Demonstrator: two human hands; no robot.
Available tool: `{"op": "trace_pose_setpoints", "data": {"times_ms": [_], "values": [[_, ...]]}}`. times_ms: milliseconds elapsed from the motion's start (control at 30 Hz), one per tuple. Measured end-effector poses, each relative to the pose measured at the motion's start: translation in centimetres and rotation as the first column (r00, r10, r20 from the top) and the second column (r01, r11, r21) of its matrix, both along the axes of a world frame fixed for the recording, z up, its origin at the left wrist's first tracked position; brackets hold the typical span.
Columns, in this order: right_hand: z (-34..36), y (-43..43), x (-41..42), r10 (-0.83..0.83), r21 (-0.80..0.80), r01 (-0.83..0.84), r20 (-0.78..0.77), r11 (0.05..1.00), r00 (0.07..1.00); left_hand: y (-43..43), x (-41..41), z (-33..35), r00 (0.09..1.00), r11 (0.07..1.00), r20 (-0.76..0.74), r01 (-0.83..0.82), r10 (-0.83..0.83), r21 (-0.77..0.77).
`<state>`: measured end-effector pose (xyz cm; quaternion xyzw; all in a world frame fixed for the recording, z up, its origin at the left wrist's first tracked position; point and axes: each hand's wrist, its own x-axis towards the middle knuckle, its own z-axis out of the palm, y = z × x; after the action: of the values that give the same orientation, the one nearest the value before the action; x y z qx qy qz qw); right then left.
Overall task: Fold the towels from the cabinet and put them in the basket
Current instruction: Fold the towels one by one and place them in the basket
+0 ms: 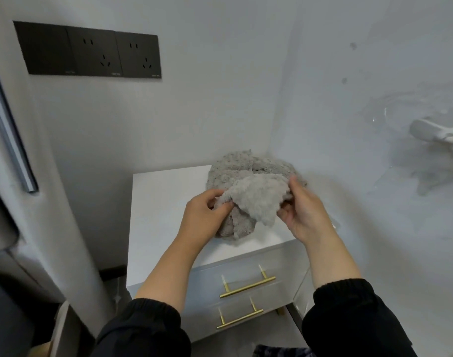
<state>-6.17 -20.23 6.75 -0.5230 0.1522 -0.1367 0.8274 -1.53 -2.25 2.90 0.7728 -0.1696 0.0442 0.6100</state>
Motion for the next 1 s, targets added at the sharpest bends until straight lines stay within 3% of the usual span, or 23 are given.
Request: {"op": "trace_pose_setpoints", "data": {"times_ms": [133,267,500,667,833,900,1000], "values": [[-0.1,-0.1,0.2,0.187,-0.075,-0.188,-0.023,0.979,0.982,-0.1,0.5,-0.3,1.000,0.997,0.011,0.012,-0.012,0.073],[-0.5,0.7,0.4,0.225,-0.211,-0.232,-0.057,0.950,0.973,-0.3,0.4,0.1,0.998,0.994,-0.013,0.055,-0.054,0.096],[-1.0,1.9,0.5,0.136,-0.396,-0.124,0.001,0.910,0.991,-1.2,-0.5,0.8,0.915,0.926,-0.292,0.173,-0.276,-0.335],[-1.0,1.6,0.2,0.194,-0.593,-0.164,-0.012,0.788,0.981,-1.4,-0.7,1.0,0.869,0.869,-0.363,0.139,-0.337,-0.475],[-0.8,1.1,0.2,0.013,-0.504,-0.006,0.010,0.863,1.000,-1.3,-0.3,0.9,0.840,0.770,-0.350,0.120,-0.415,-0.626],[-0.8,1.1,0.2,-0.031,-0.545,0.049,0.041,0.837,0.999,-1.4,-0.3,0.9,0.849,0.781,-0.312,0.171,-0.427,-0.601],[-0.9,1.3,0.3,-0.080,-0.626,0.103,0.066,0.773,0.995,-1.8,-0.4,0.7,0.903,0.886,-0.275,0.198,-0.331,-0.418]]}}
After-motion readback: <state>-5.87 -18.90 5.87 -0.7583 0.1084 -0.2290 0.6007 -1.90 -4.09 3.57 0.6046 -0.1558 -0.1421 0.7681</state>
